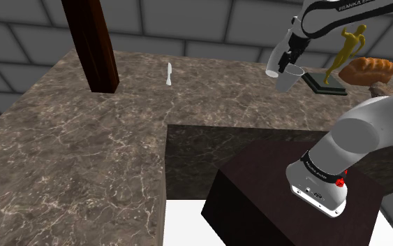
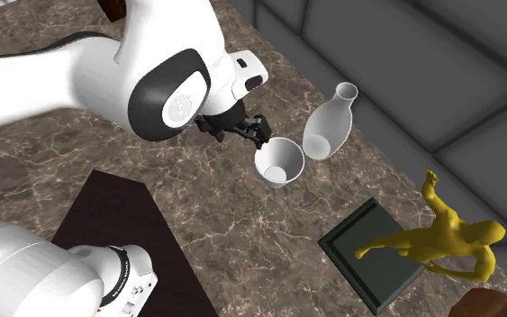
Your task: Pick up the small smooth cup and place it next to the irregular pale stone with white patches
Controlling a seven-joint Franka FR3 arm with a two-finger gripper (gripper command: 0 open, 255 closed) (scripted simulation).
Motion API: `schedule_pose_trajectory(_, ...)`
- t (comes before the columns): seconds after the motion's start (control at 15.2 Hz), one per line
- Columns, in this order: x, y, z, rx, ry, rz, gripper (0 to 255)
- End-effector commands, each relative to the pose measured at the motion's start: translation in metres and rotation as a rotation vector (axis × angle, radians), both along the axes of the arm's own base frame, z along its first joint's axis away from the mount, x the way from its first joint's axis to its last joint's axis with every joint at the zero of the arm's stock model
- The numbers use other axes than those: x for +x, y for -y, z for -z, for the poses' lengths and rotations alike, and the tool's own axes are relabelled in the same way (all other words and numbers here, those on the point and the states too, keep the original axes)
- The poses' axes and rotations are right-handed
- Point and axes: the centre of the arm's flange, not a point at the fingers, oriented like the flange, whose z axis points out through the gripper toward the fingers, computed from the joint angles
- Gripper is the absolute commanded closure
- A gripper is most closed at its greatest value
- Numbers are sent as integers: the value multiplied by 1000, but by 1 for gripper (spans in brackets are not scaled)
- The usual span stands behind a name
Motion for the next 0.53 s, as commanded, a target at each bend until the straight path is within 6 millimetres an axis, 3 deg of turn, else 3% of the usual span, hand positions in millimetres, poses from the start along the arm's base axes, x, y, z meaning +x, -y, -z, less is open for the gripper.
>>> schedule_pose_trajectory(0.0, 0, 20, 16, -15, 0, 0, 0)
schedule_pose_trajectory(0.07, 1, 30, 23, -22, 0, 0, 0)
schedule_pose_trajectory(0.46, 2, 37, 50, -23, 0, 0, 0)
